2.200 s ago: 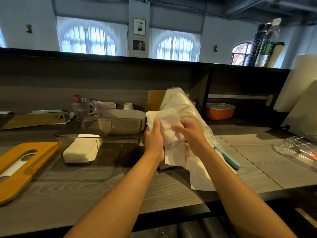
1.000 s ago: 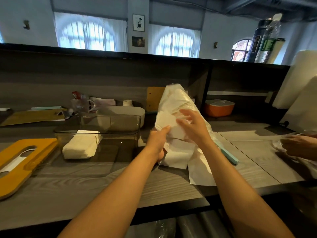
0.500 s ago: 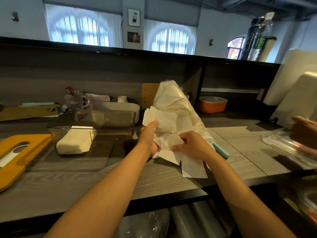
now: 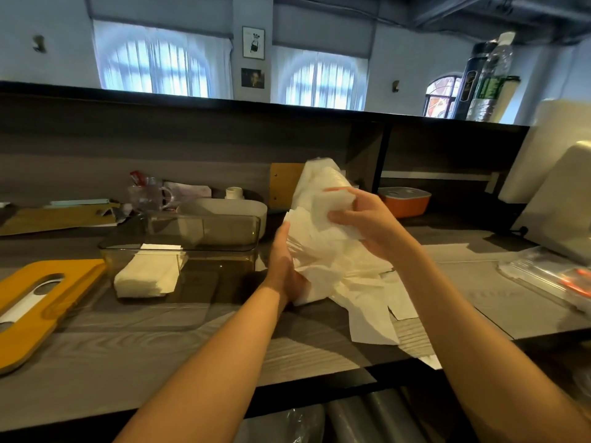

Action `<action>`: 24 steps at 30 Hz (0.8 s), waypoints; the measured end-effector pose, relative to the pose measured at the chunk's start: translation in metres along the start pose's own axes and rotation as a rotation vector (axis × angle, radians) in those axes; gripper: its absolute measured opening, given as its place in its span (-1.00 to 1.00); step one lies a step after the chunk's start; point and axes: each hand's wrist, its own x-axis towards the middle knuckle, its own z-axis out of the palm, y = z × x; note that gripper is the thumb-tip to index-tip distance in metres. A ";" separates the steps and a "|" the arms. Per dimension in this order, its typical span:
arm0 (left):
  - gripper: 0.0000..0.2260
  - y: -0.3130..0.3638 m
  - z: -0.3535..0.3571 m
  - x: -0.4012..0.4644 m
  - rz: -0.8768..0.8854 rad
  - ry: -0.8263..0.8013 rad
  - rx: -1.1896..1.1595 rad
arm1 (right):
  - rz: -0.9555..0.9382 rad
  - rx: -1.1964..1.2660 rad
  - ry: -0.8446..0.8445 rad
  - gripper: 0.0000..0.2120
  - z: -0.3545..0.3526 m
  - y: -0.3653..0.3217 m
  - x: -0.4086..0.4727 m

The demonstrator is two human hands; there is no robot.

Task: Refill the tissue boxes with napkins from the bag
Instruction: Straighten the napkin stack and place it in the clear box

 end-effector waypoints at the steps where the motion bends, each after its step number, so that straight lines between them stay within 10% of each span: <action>1: -0.48 -0.002 -0.002 0.001 0.034 -0.019 0.017 | -0.011 -0.124 -0.017 -0.62 0.004 0.002 0.007; 6: -0.34 -0.004 -0.008 0.004 0.050 -0.050 0.119 | -0.057 -0.647 -0.026 -0.74 0.018 0.020 0.030; 20: -0.84 0.002 0.004 -0.004 0.274 0.017 0.381 | -0.001 -0.437 -0.013 -0.56 0.007 0.049 0.016; 24: -0.65 0.008 0.007 -0.009 0.309 0.005 0.407 | 0.055 -0.418 -0.001 -0.68 0.011 0.049 0.015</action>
